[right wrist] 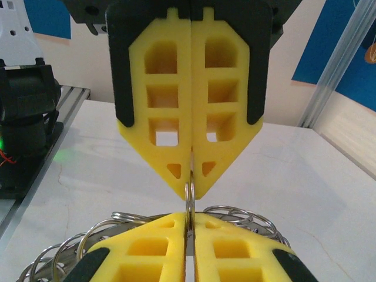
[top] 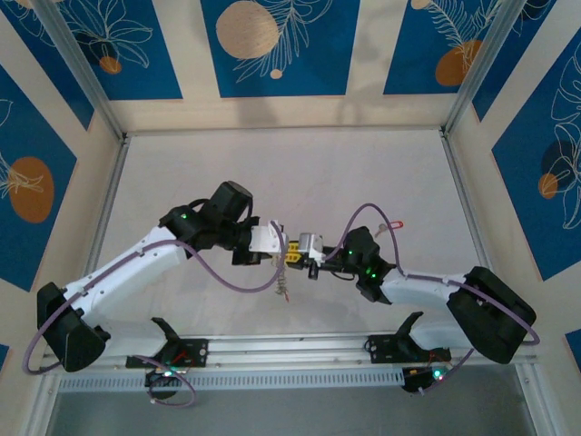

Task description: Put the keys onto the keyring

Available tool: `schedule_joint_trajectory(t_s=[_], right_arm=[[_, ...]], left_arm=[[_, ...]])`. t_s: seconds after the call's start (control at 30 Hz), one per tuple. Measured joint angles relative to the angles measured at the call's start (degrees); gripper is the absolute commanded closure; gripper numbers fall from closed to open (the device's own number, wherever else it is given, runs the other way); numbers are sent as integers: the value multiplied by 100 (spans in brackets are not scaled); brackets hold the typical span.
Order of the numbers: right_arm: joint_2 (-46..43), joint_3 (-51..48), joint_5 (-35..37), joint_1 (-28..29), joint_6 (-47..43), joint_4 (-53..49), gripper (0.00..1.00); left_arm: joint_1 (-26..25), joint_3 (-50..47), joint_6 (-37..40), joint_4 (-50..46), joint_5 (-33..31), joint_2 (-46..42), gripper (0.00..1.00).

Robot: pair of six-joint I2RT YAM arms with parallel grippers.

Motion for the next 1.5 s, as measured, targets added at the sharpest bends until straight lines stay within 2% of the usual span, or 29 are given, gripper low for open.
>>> schedule_joint_trajectory(t_s=[0.2,0.23,0.27,0.3,0.37,0.57,0.83,1.17,1.37,1.5], right_arm=[[173,48,-4,79,2,44,87],[181,48,-2,83,2,46,89],[188,48,-2,85,4,59,94],[197,48,0,85,17,63,100],[210,48,11,85,17,92,100],[210,-131,-66,13,142,522,100],[136,-369,-271,-94,363,1091,100],[72,-369,-431,-105,400,1228,100],[74,-369,-470,-118,444,1303,100],[87,-369,-505,-120,459,1316,100]], left_arm=[[0,0,0,-116,4,4,100],[0,2,0,-118,4,9,100],[0,7,0,-122,7,26,100],[0,15,-2,-133,4,44,92],[0,17,-20,-140,9,66,86],[52,-20,-70,9,96,17,76],[210,-605,-179,555,584,-658,70],[232,-667,-219,846,811,-483,76],[232,-667,-216,881,949,-483,83],[232,-673,-223,905,1036,-483,91]])
